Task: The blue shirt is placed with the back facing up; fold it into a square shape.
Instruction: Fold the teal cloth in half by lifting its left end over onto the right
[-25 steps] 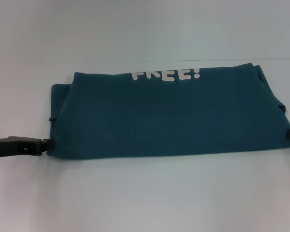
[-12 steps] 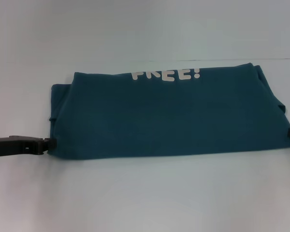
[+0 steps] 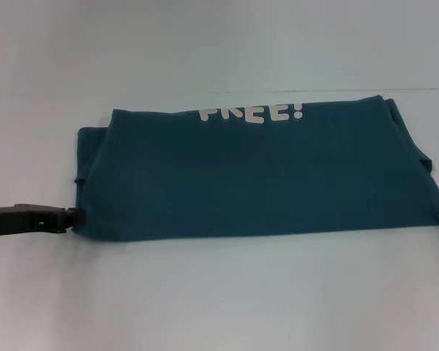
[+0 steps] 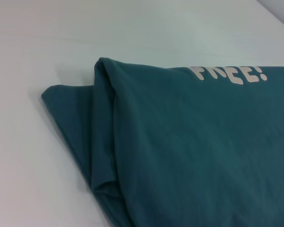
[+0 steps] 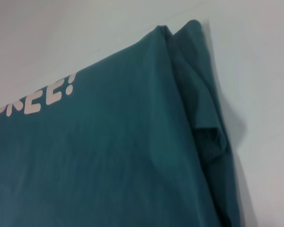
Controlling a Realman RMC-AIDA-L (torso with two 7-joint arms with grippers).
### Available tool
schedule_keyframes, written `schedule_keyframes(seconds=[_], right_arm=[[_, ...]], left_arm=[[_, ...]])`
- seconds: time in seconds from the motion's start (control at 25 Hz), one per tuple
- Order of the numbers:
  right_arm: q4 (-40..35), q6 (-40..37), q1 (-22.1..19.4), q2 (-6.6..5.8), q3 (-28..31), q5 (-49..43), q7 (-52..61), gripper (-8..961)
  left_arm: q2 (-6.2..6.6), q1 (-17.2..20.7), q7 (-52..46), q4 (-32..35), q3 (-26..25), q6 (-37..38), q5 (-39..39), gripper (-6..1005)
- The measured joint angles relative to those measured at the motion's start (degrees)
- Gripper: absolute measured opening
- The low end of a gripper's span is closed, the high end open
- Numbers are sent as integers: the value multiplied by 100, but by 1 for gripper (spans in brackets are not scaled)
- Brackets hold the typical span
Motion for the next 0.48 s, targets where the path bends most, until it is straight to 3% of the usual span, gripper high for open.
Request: schedule_keyframes(seconds=[0.24, 0.48], right_arm=[[-29, 5, -7, 21, -28, -1, -16, 65], [-53, 4, -50, 23, 23, 18, -60, -1]], left_arm=[[-1, -8, 1, 7, 0, -5, -13, 1], [-1, -12, 0, 14, -10, -47, -16, 8]])
